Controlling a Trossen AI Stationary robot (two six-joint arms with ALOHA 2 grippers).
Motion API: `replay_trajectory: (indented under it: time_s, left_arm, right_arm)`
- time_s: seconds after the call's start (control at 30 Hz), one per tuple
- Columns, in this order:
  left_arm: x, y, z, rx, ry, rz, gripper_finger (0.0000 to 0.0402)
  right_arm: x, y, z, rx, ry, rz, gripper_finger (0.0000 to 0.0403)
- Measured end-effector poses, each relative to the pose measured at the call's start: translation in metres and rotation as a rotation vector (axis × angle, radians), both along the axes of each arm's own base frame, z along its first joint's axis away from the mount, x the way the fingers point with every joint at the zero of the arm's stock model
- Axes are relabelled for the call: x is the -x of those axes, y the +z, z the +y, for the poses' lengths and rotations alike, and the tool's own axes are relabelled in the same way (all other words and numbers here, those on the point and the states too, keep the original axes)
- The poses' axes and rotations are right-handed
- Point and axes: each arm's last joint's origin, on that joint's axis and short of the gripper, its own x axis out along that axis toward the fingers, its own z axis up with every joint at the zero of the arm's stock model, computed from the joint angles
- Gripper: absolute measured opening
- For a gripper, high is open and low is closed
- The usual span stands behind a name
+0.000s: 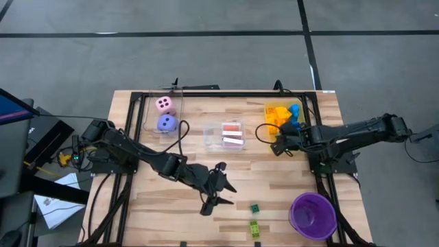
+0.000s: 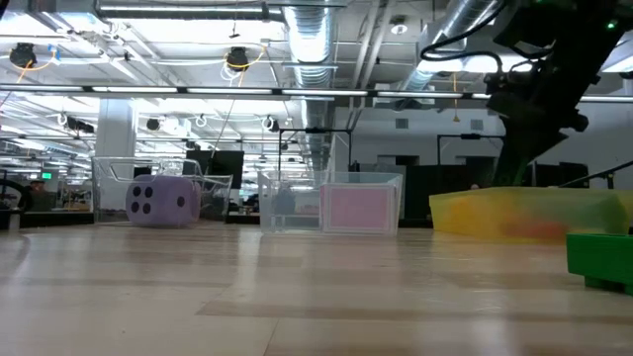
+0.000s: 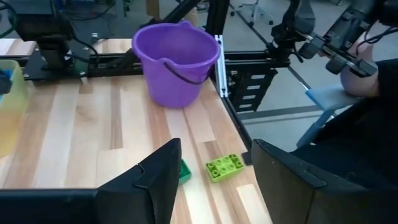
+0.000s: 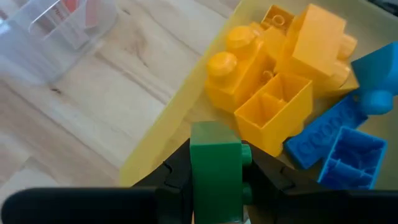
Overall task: Pick & Place Toys
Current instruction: Put the green game piece into the yellow bin
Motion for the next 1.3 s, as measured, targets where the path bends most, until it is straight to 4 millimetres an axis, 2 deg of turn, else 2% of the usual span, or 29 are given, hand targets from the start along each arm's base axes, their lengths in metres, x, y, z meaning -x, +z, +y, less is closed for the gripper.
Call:
replay_trajectory:
  time_s: [0.5, 1.3]
  left_arm:
    - [-0.0009, -0.0004, 0.0020, -0.002, 0.005, 0.001, 0.0191]
    - [-0.0011, -0.0006, 0.0019, -0.002, 0.005, 0.002, 0.0191]
  right_arm:
    - [-0.0024, 0.0000, 0.0101, -0.029, 0.096, -0.004, 0.0093]
    - [-0.0024, 0.0005, 0.0089, 0.008, 0.097, 0.003, 0.0102]
